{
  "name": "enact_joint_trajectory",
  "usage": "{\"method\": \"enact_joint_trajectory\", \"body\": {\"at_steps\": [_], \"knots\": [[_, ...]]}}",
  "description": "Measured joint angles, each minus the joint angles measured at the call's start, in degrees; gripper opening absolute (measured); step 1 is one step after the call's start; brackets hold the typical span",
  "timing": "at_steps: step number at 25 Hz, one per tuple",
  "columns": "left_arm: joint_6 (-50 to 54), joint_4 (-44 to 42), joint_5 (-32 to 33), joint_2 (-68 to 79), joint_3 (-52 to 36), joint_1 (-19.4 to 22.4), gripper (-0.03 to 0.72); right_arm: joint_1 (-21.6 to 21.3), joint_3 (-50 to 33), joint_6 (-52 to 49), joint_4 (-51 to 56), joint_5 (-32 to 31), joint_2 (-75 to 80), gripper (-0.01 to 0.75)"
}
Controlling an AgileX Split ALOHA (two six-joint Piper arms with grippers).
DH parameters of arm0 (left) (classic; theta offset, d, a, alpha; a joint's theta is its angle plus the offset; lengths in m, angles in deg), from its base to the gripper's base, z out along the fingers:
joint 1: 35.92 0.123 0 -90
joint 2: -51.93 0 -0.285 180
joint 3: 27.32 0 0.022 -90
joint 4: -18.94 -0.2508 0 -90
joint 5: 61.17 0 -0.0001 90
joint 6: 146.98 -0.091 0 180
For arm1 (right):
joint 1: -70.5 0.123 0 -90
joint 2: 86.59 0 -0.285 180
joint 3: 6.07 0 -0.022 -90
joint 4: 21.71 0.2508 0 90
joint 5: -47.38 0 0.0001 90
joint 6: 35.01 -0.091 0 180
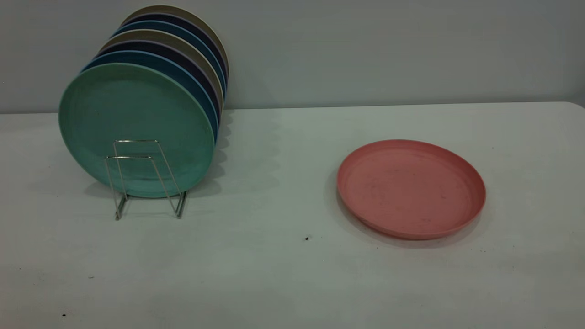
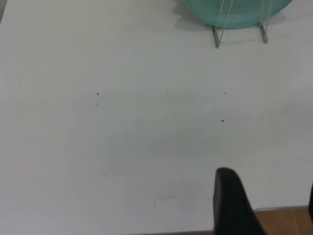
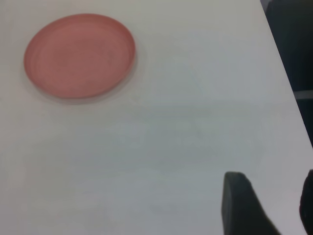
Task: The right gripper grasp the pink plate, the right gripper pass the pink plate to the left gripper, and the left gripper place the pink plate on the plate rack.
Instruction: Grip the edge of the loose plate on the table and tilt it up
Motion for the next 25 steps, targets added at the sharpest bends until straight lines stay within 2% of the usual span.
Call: {"method": "enact_joint_trajectory", "body": {"at_steps": [8, 13, 18, 22, 25], "knots": [[1.0, -0.2, -2.2, 0.2, 1.9, 0.0, 0.420, 0.0, 0.6, 1.7, 1.0, 0.1, 1.4, 0.323], [2.4, -3.6, -5.7, 9.2, 6.5, 0.0, 0.420, 0.0, 2.7, 5.4, 1.4, 6.9, 11.9, 0.405], [2.4, -5.6, -15.9, 25.4, 11.1, 0.0, 0.454, 0.0, 6.0, 6.0, 2.2, 14.2, 26.6, 0.478], [1.8, -5.6, -22.8, 38.3, 14.4, 0.0, 0.503, 0.0, 9.3, 8.1, 5.6, 18.4, 38.6, 0.489], [1.5, -4.5, -26.4, 47.6, 17.0, 0.0, 0.514, 0.0, 9.9, 12.2, 8.8, 24.0, 47.0, 0.491]]}}
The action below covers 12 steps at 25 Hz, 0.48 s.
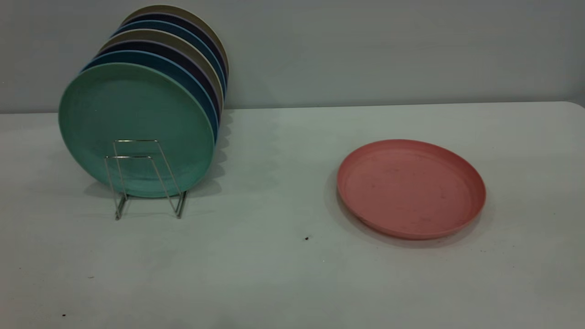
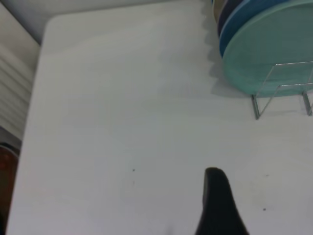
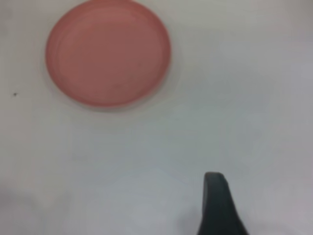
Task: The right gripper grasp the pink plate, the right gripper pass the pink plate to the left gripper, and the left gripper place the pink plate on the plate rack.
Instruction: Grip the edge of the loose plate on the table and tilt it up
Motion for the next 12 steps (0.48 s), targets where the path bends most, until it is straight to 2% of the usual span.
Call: {"method": "enact_joint_trajectory", "body": {"at_steps": [6, 10, 12], "knots": [[-0.8, 7.3, -0.7, 16.9, 8.9, 0.0, 0.515, 0.0, 0.1, 9.3, 12.6, 6.6, 16.4, 0.493], [-6.8, 15.4, -0.3, 25.3, 13.6, -0.4, 0.515, 0.0, 0.2, 17.8, 23.4, 10.6, 24.6, 0.494], [-10.9, 20.5, -0.1, 29.0, 15.1, -2.1, 0.515, 0.0, 0.5, 21.9, 28.5, 12.2, 28.9, 0.494]]}}
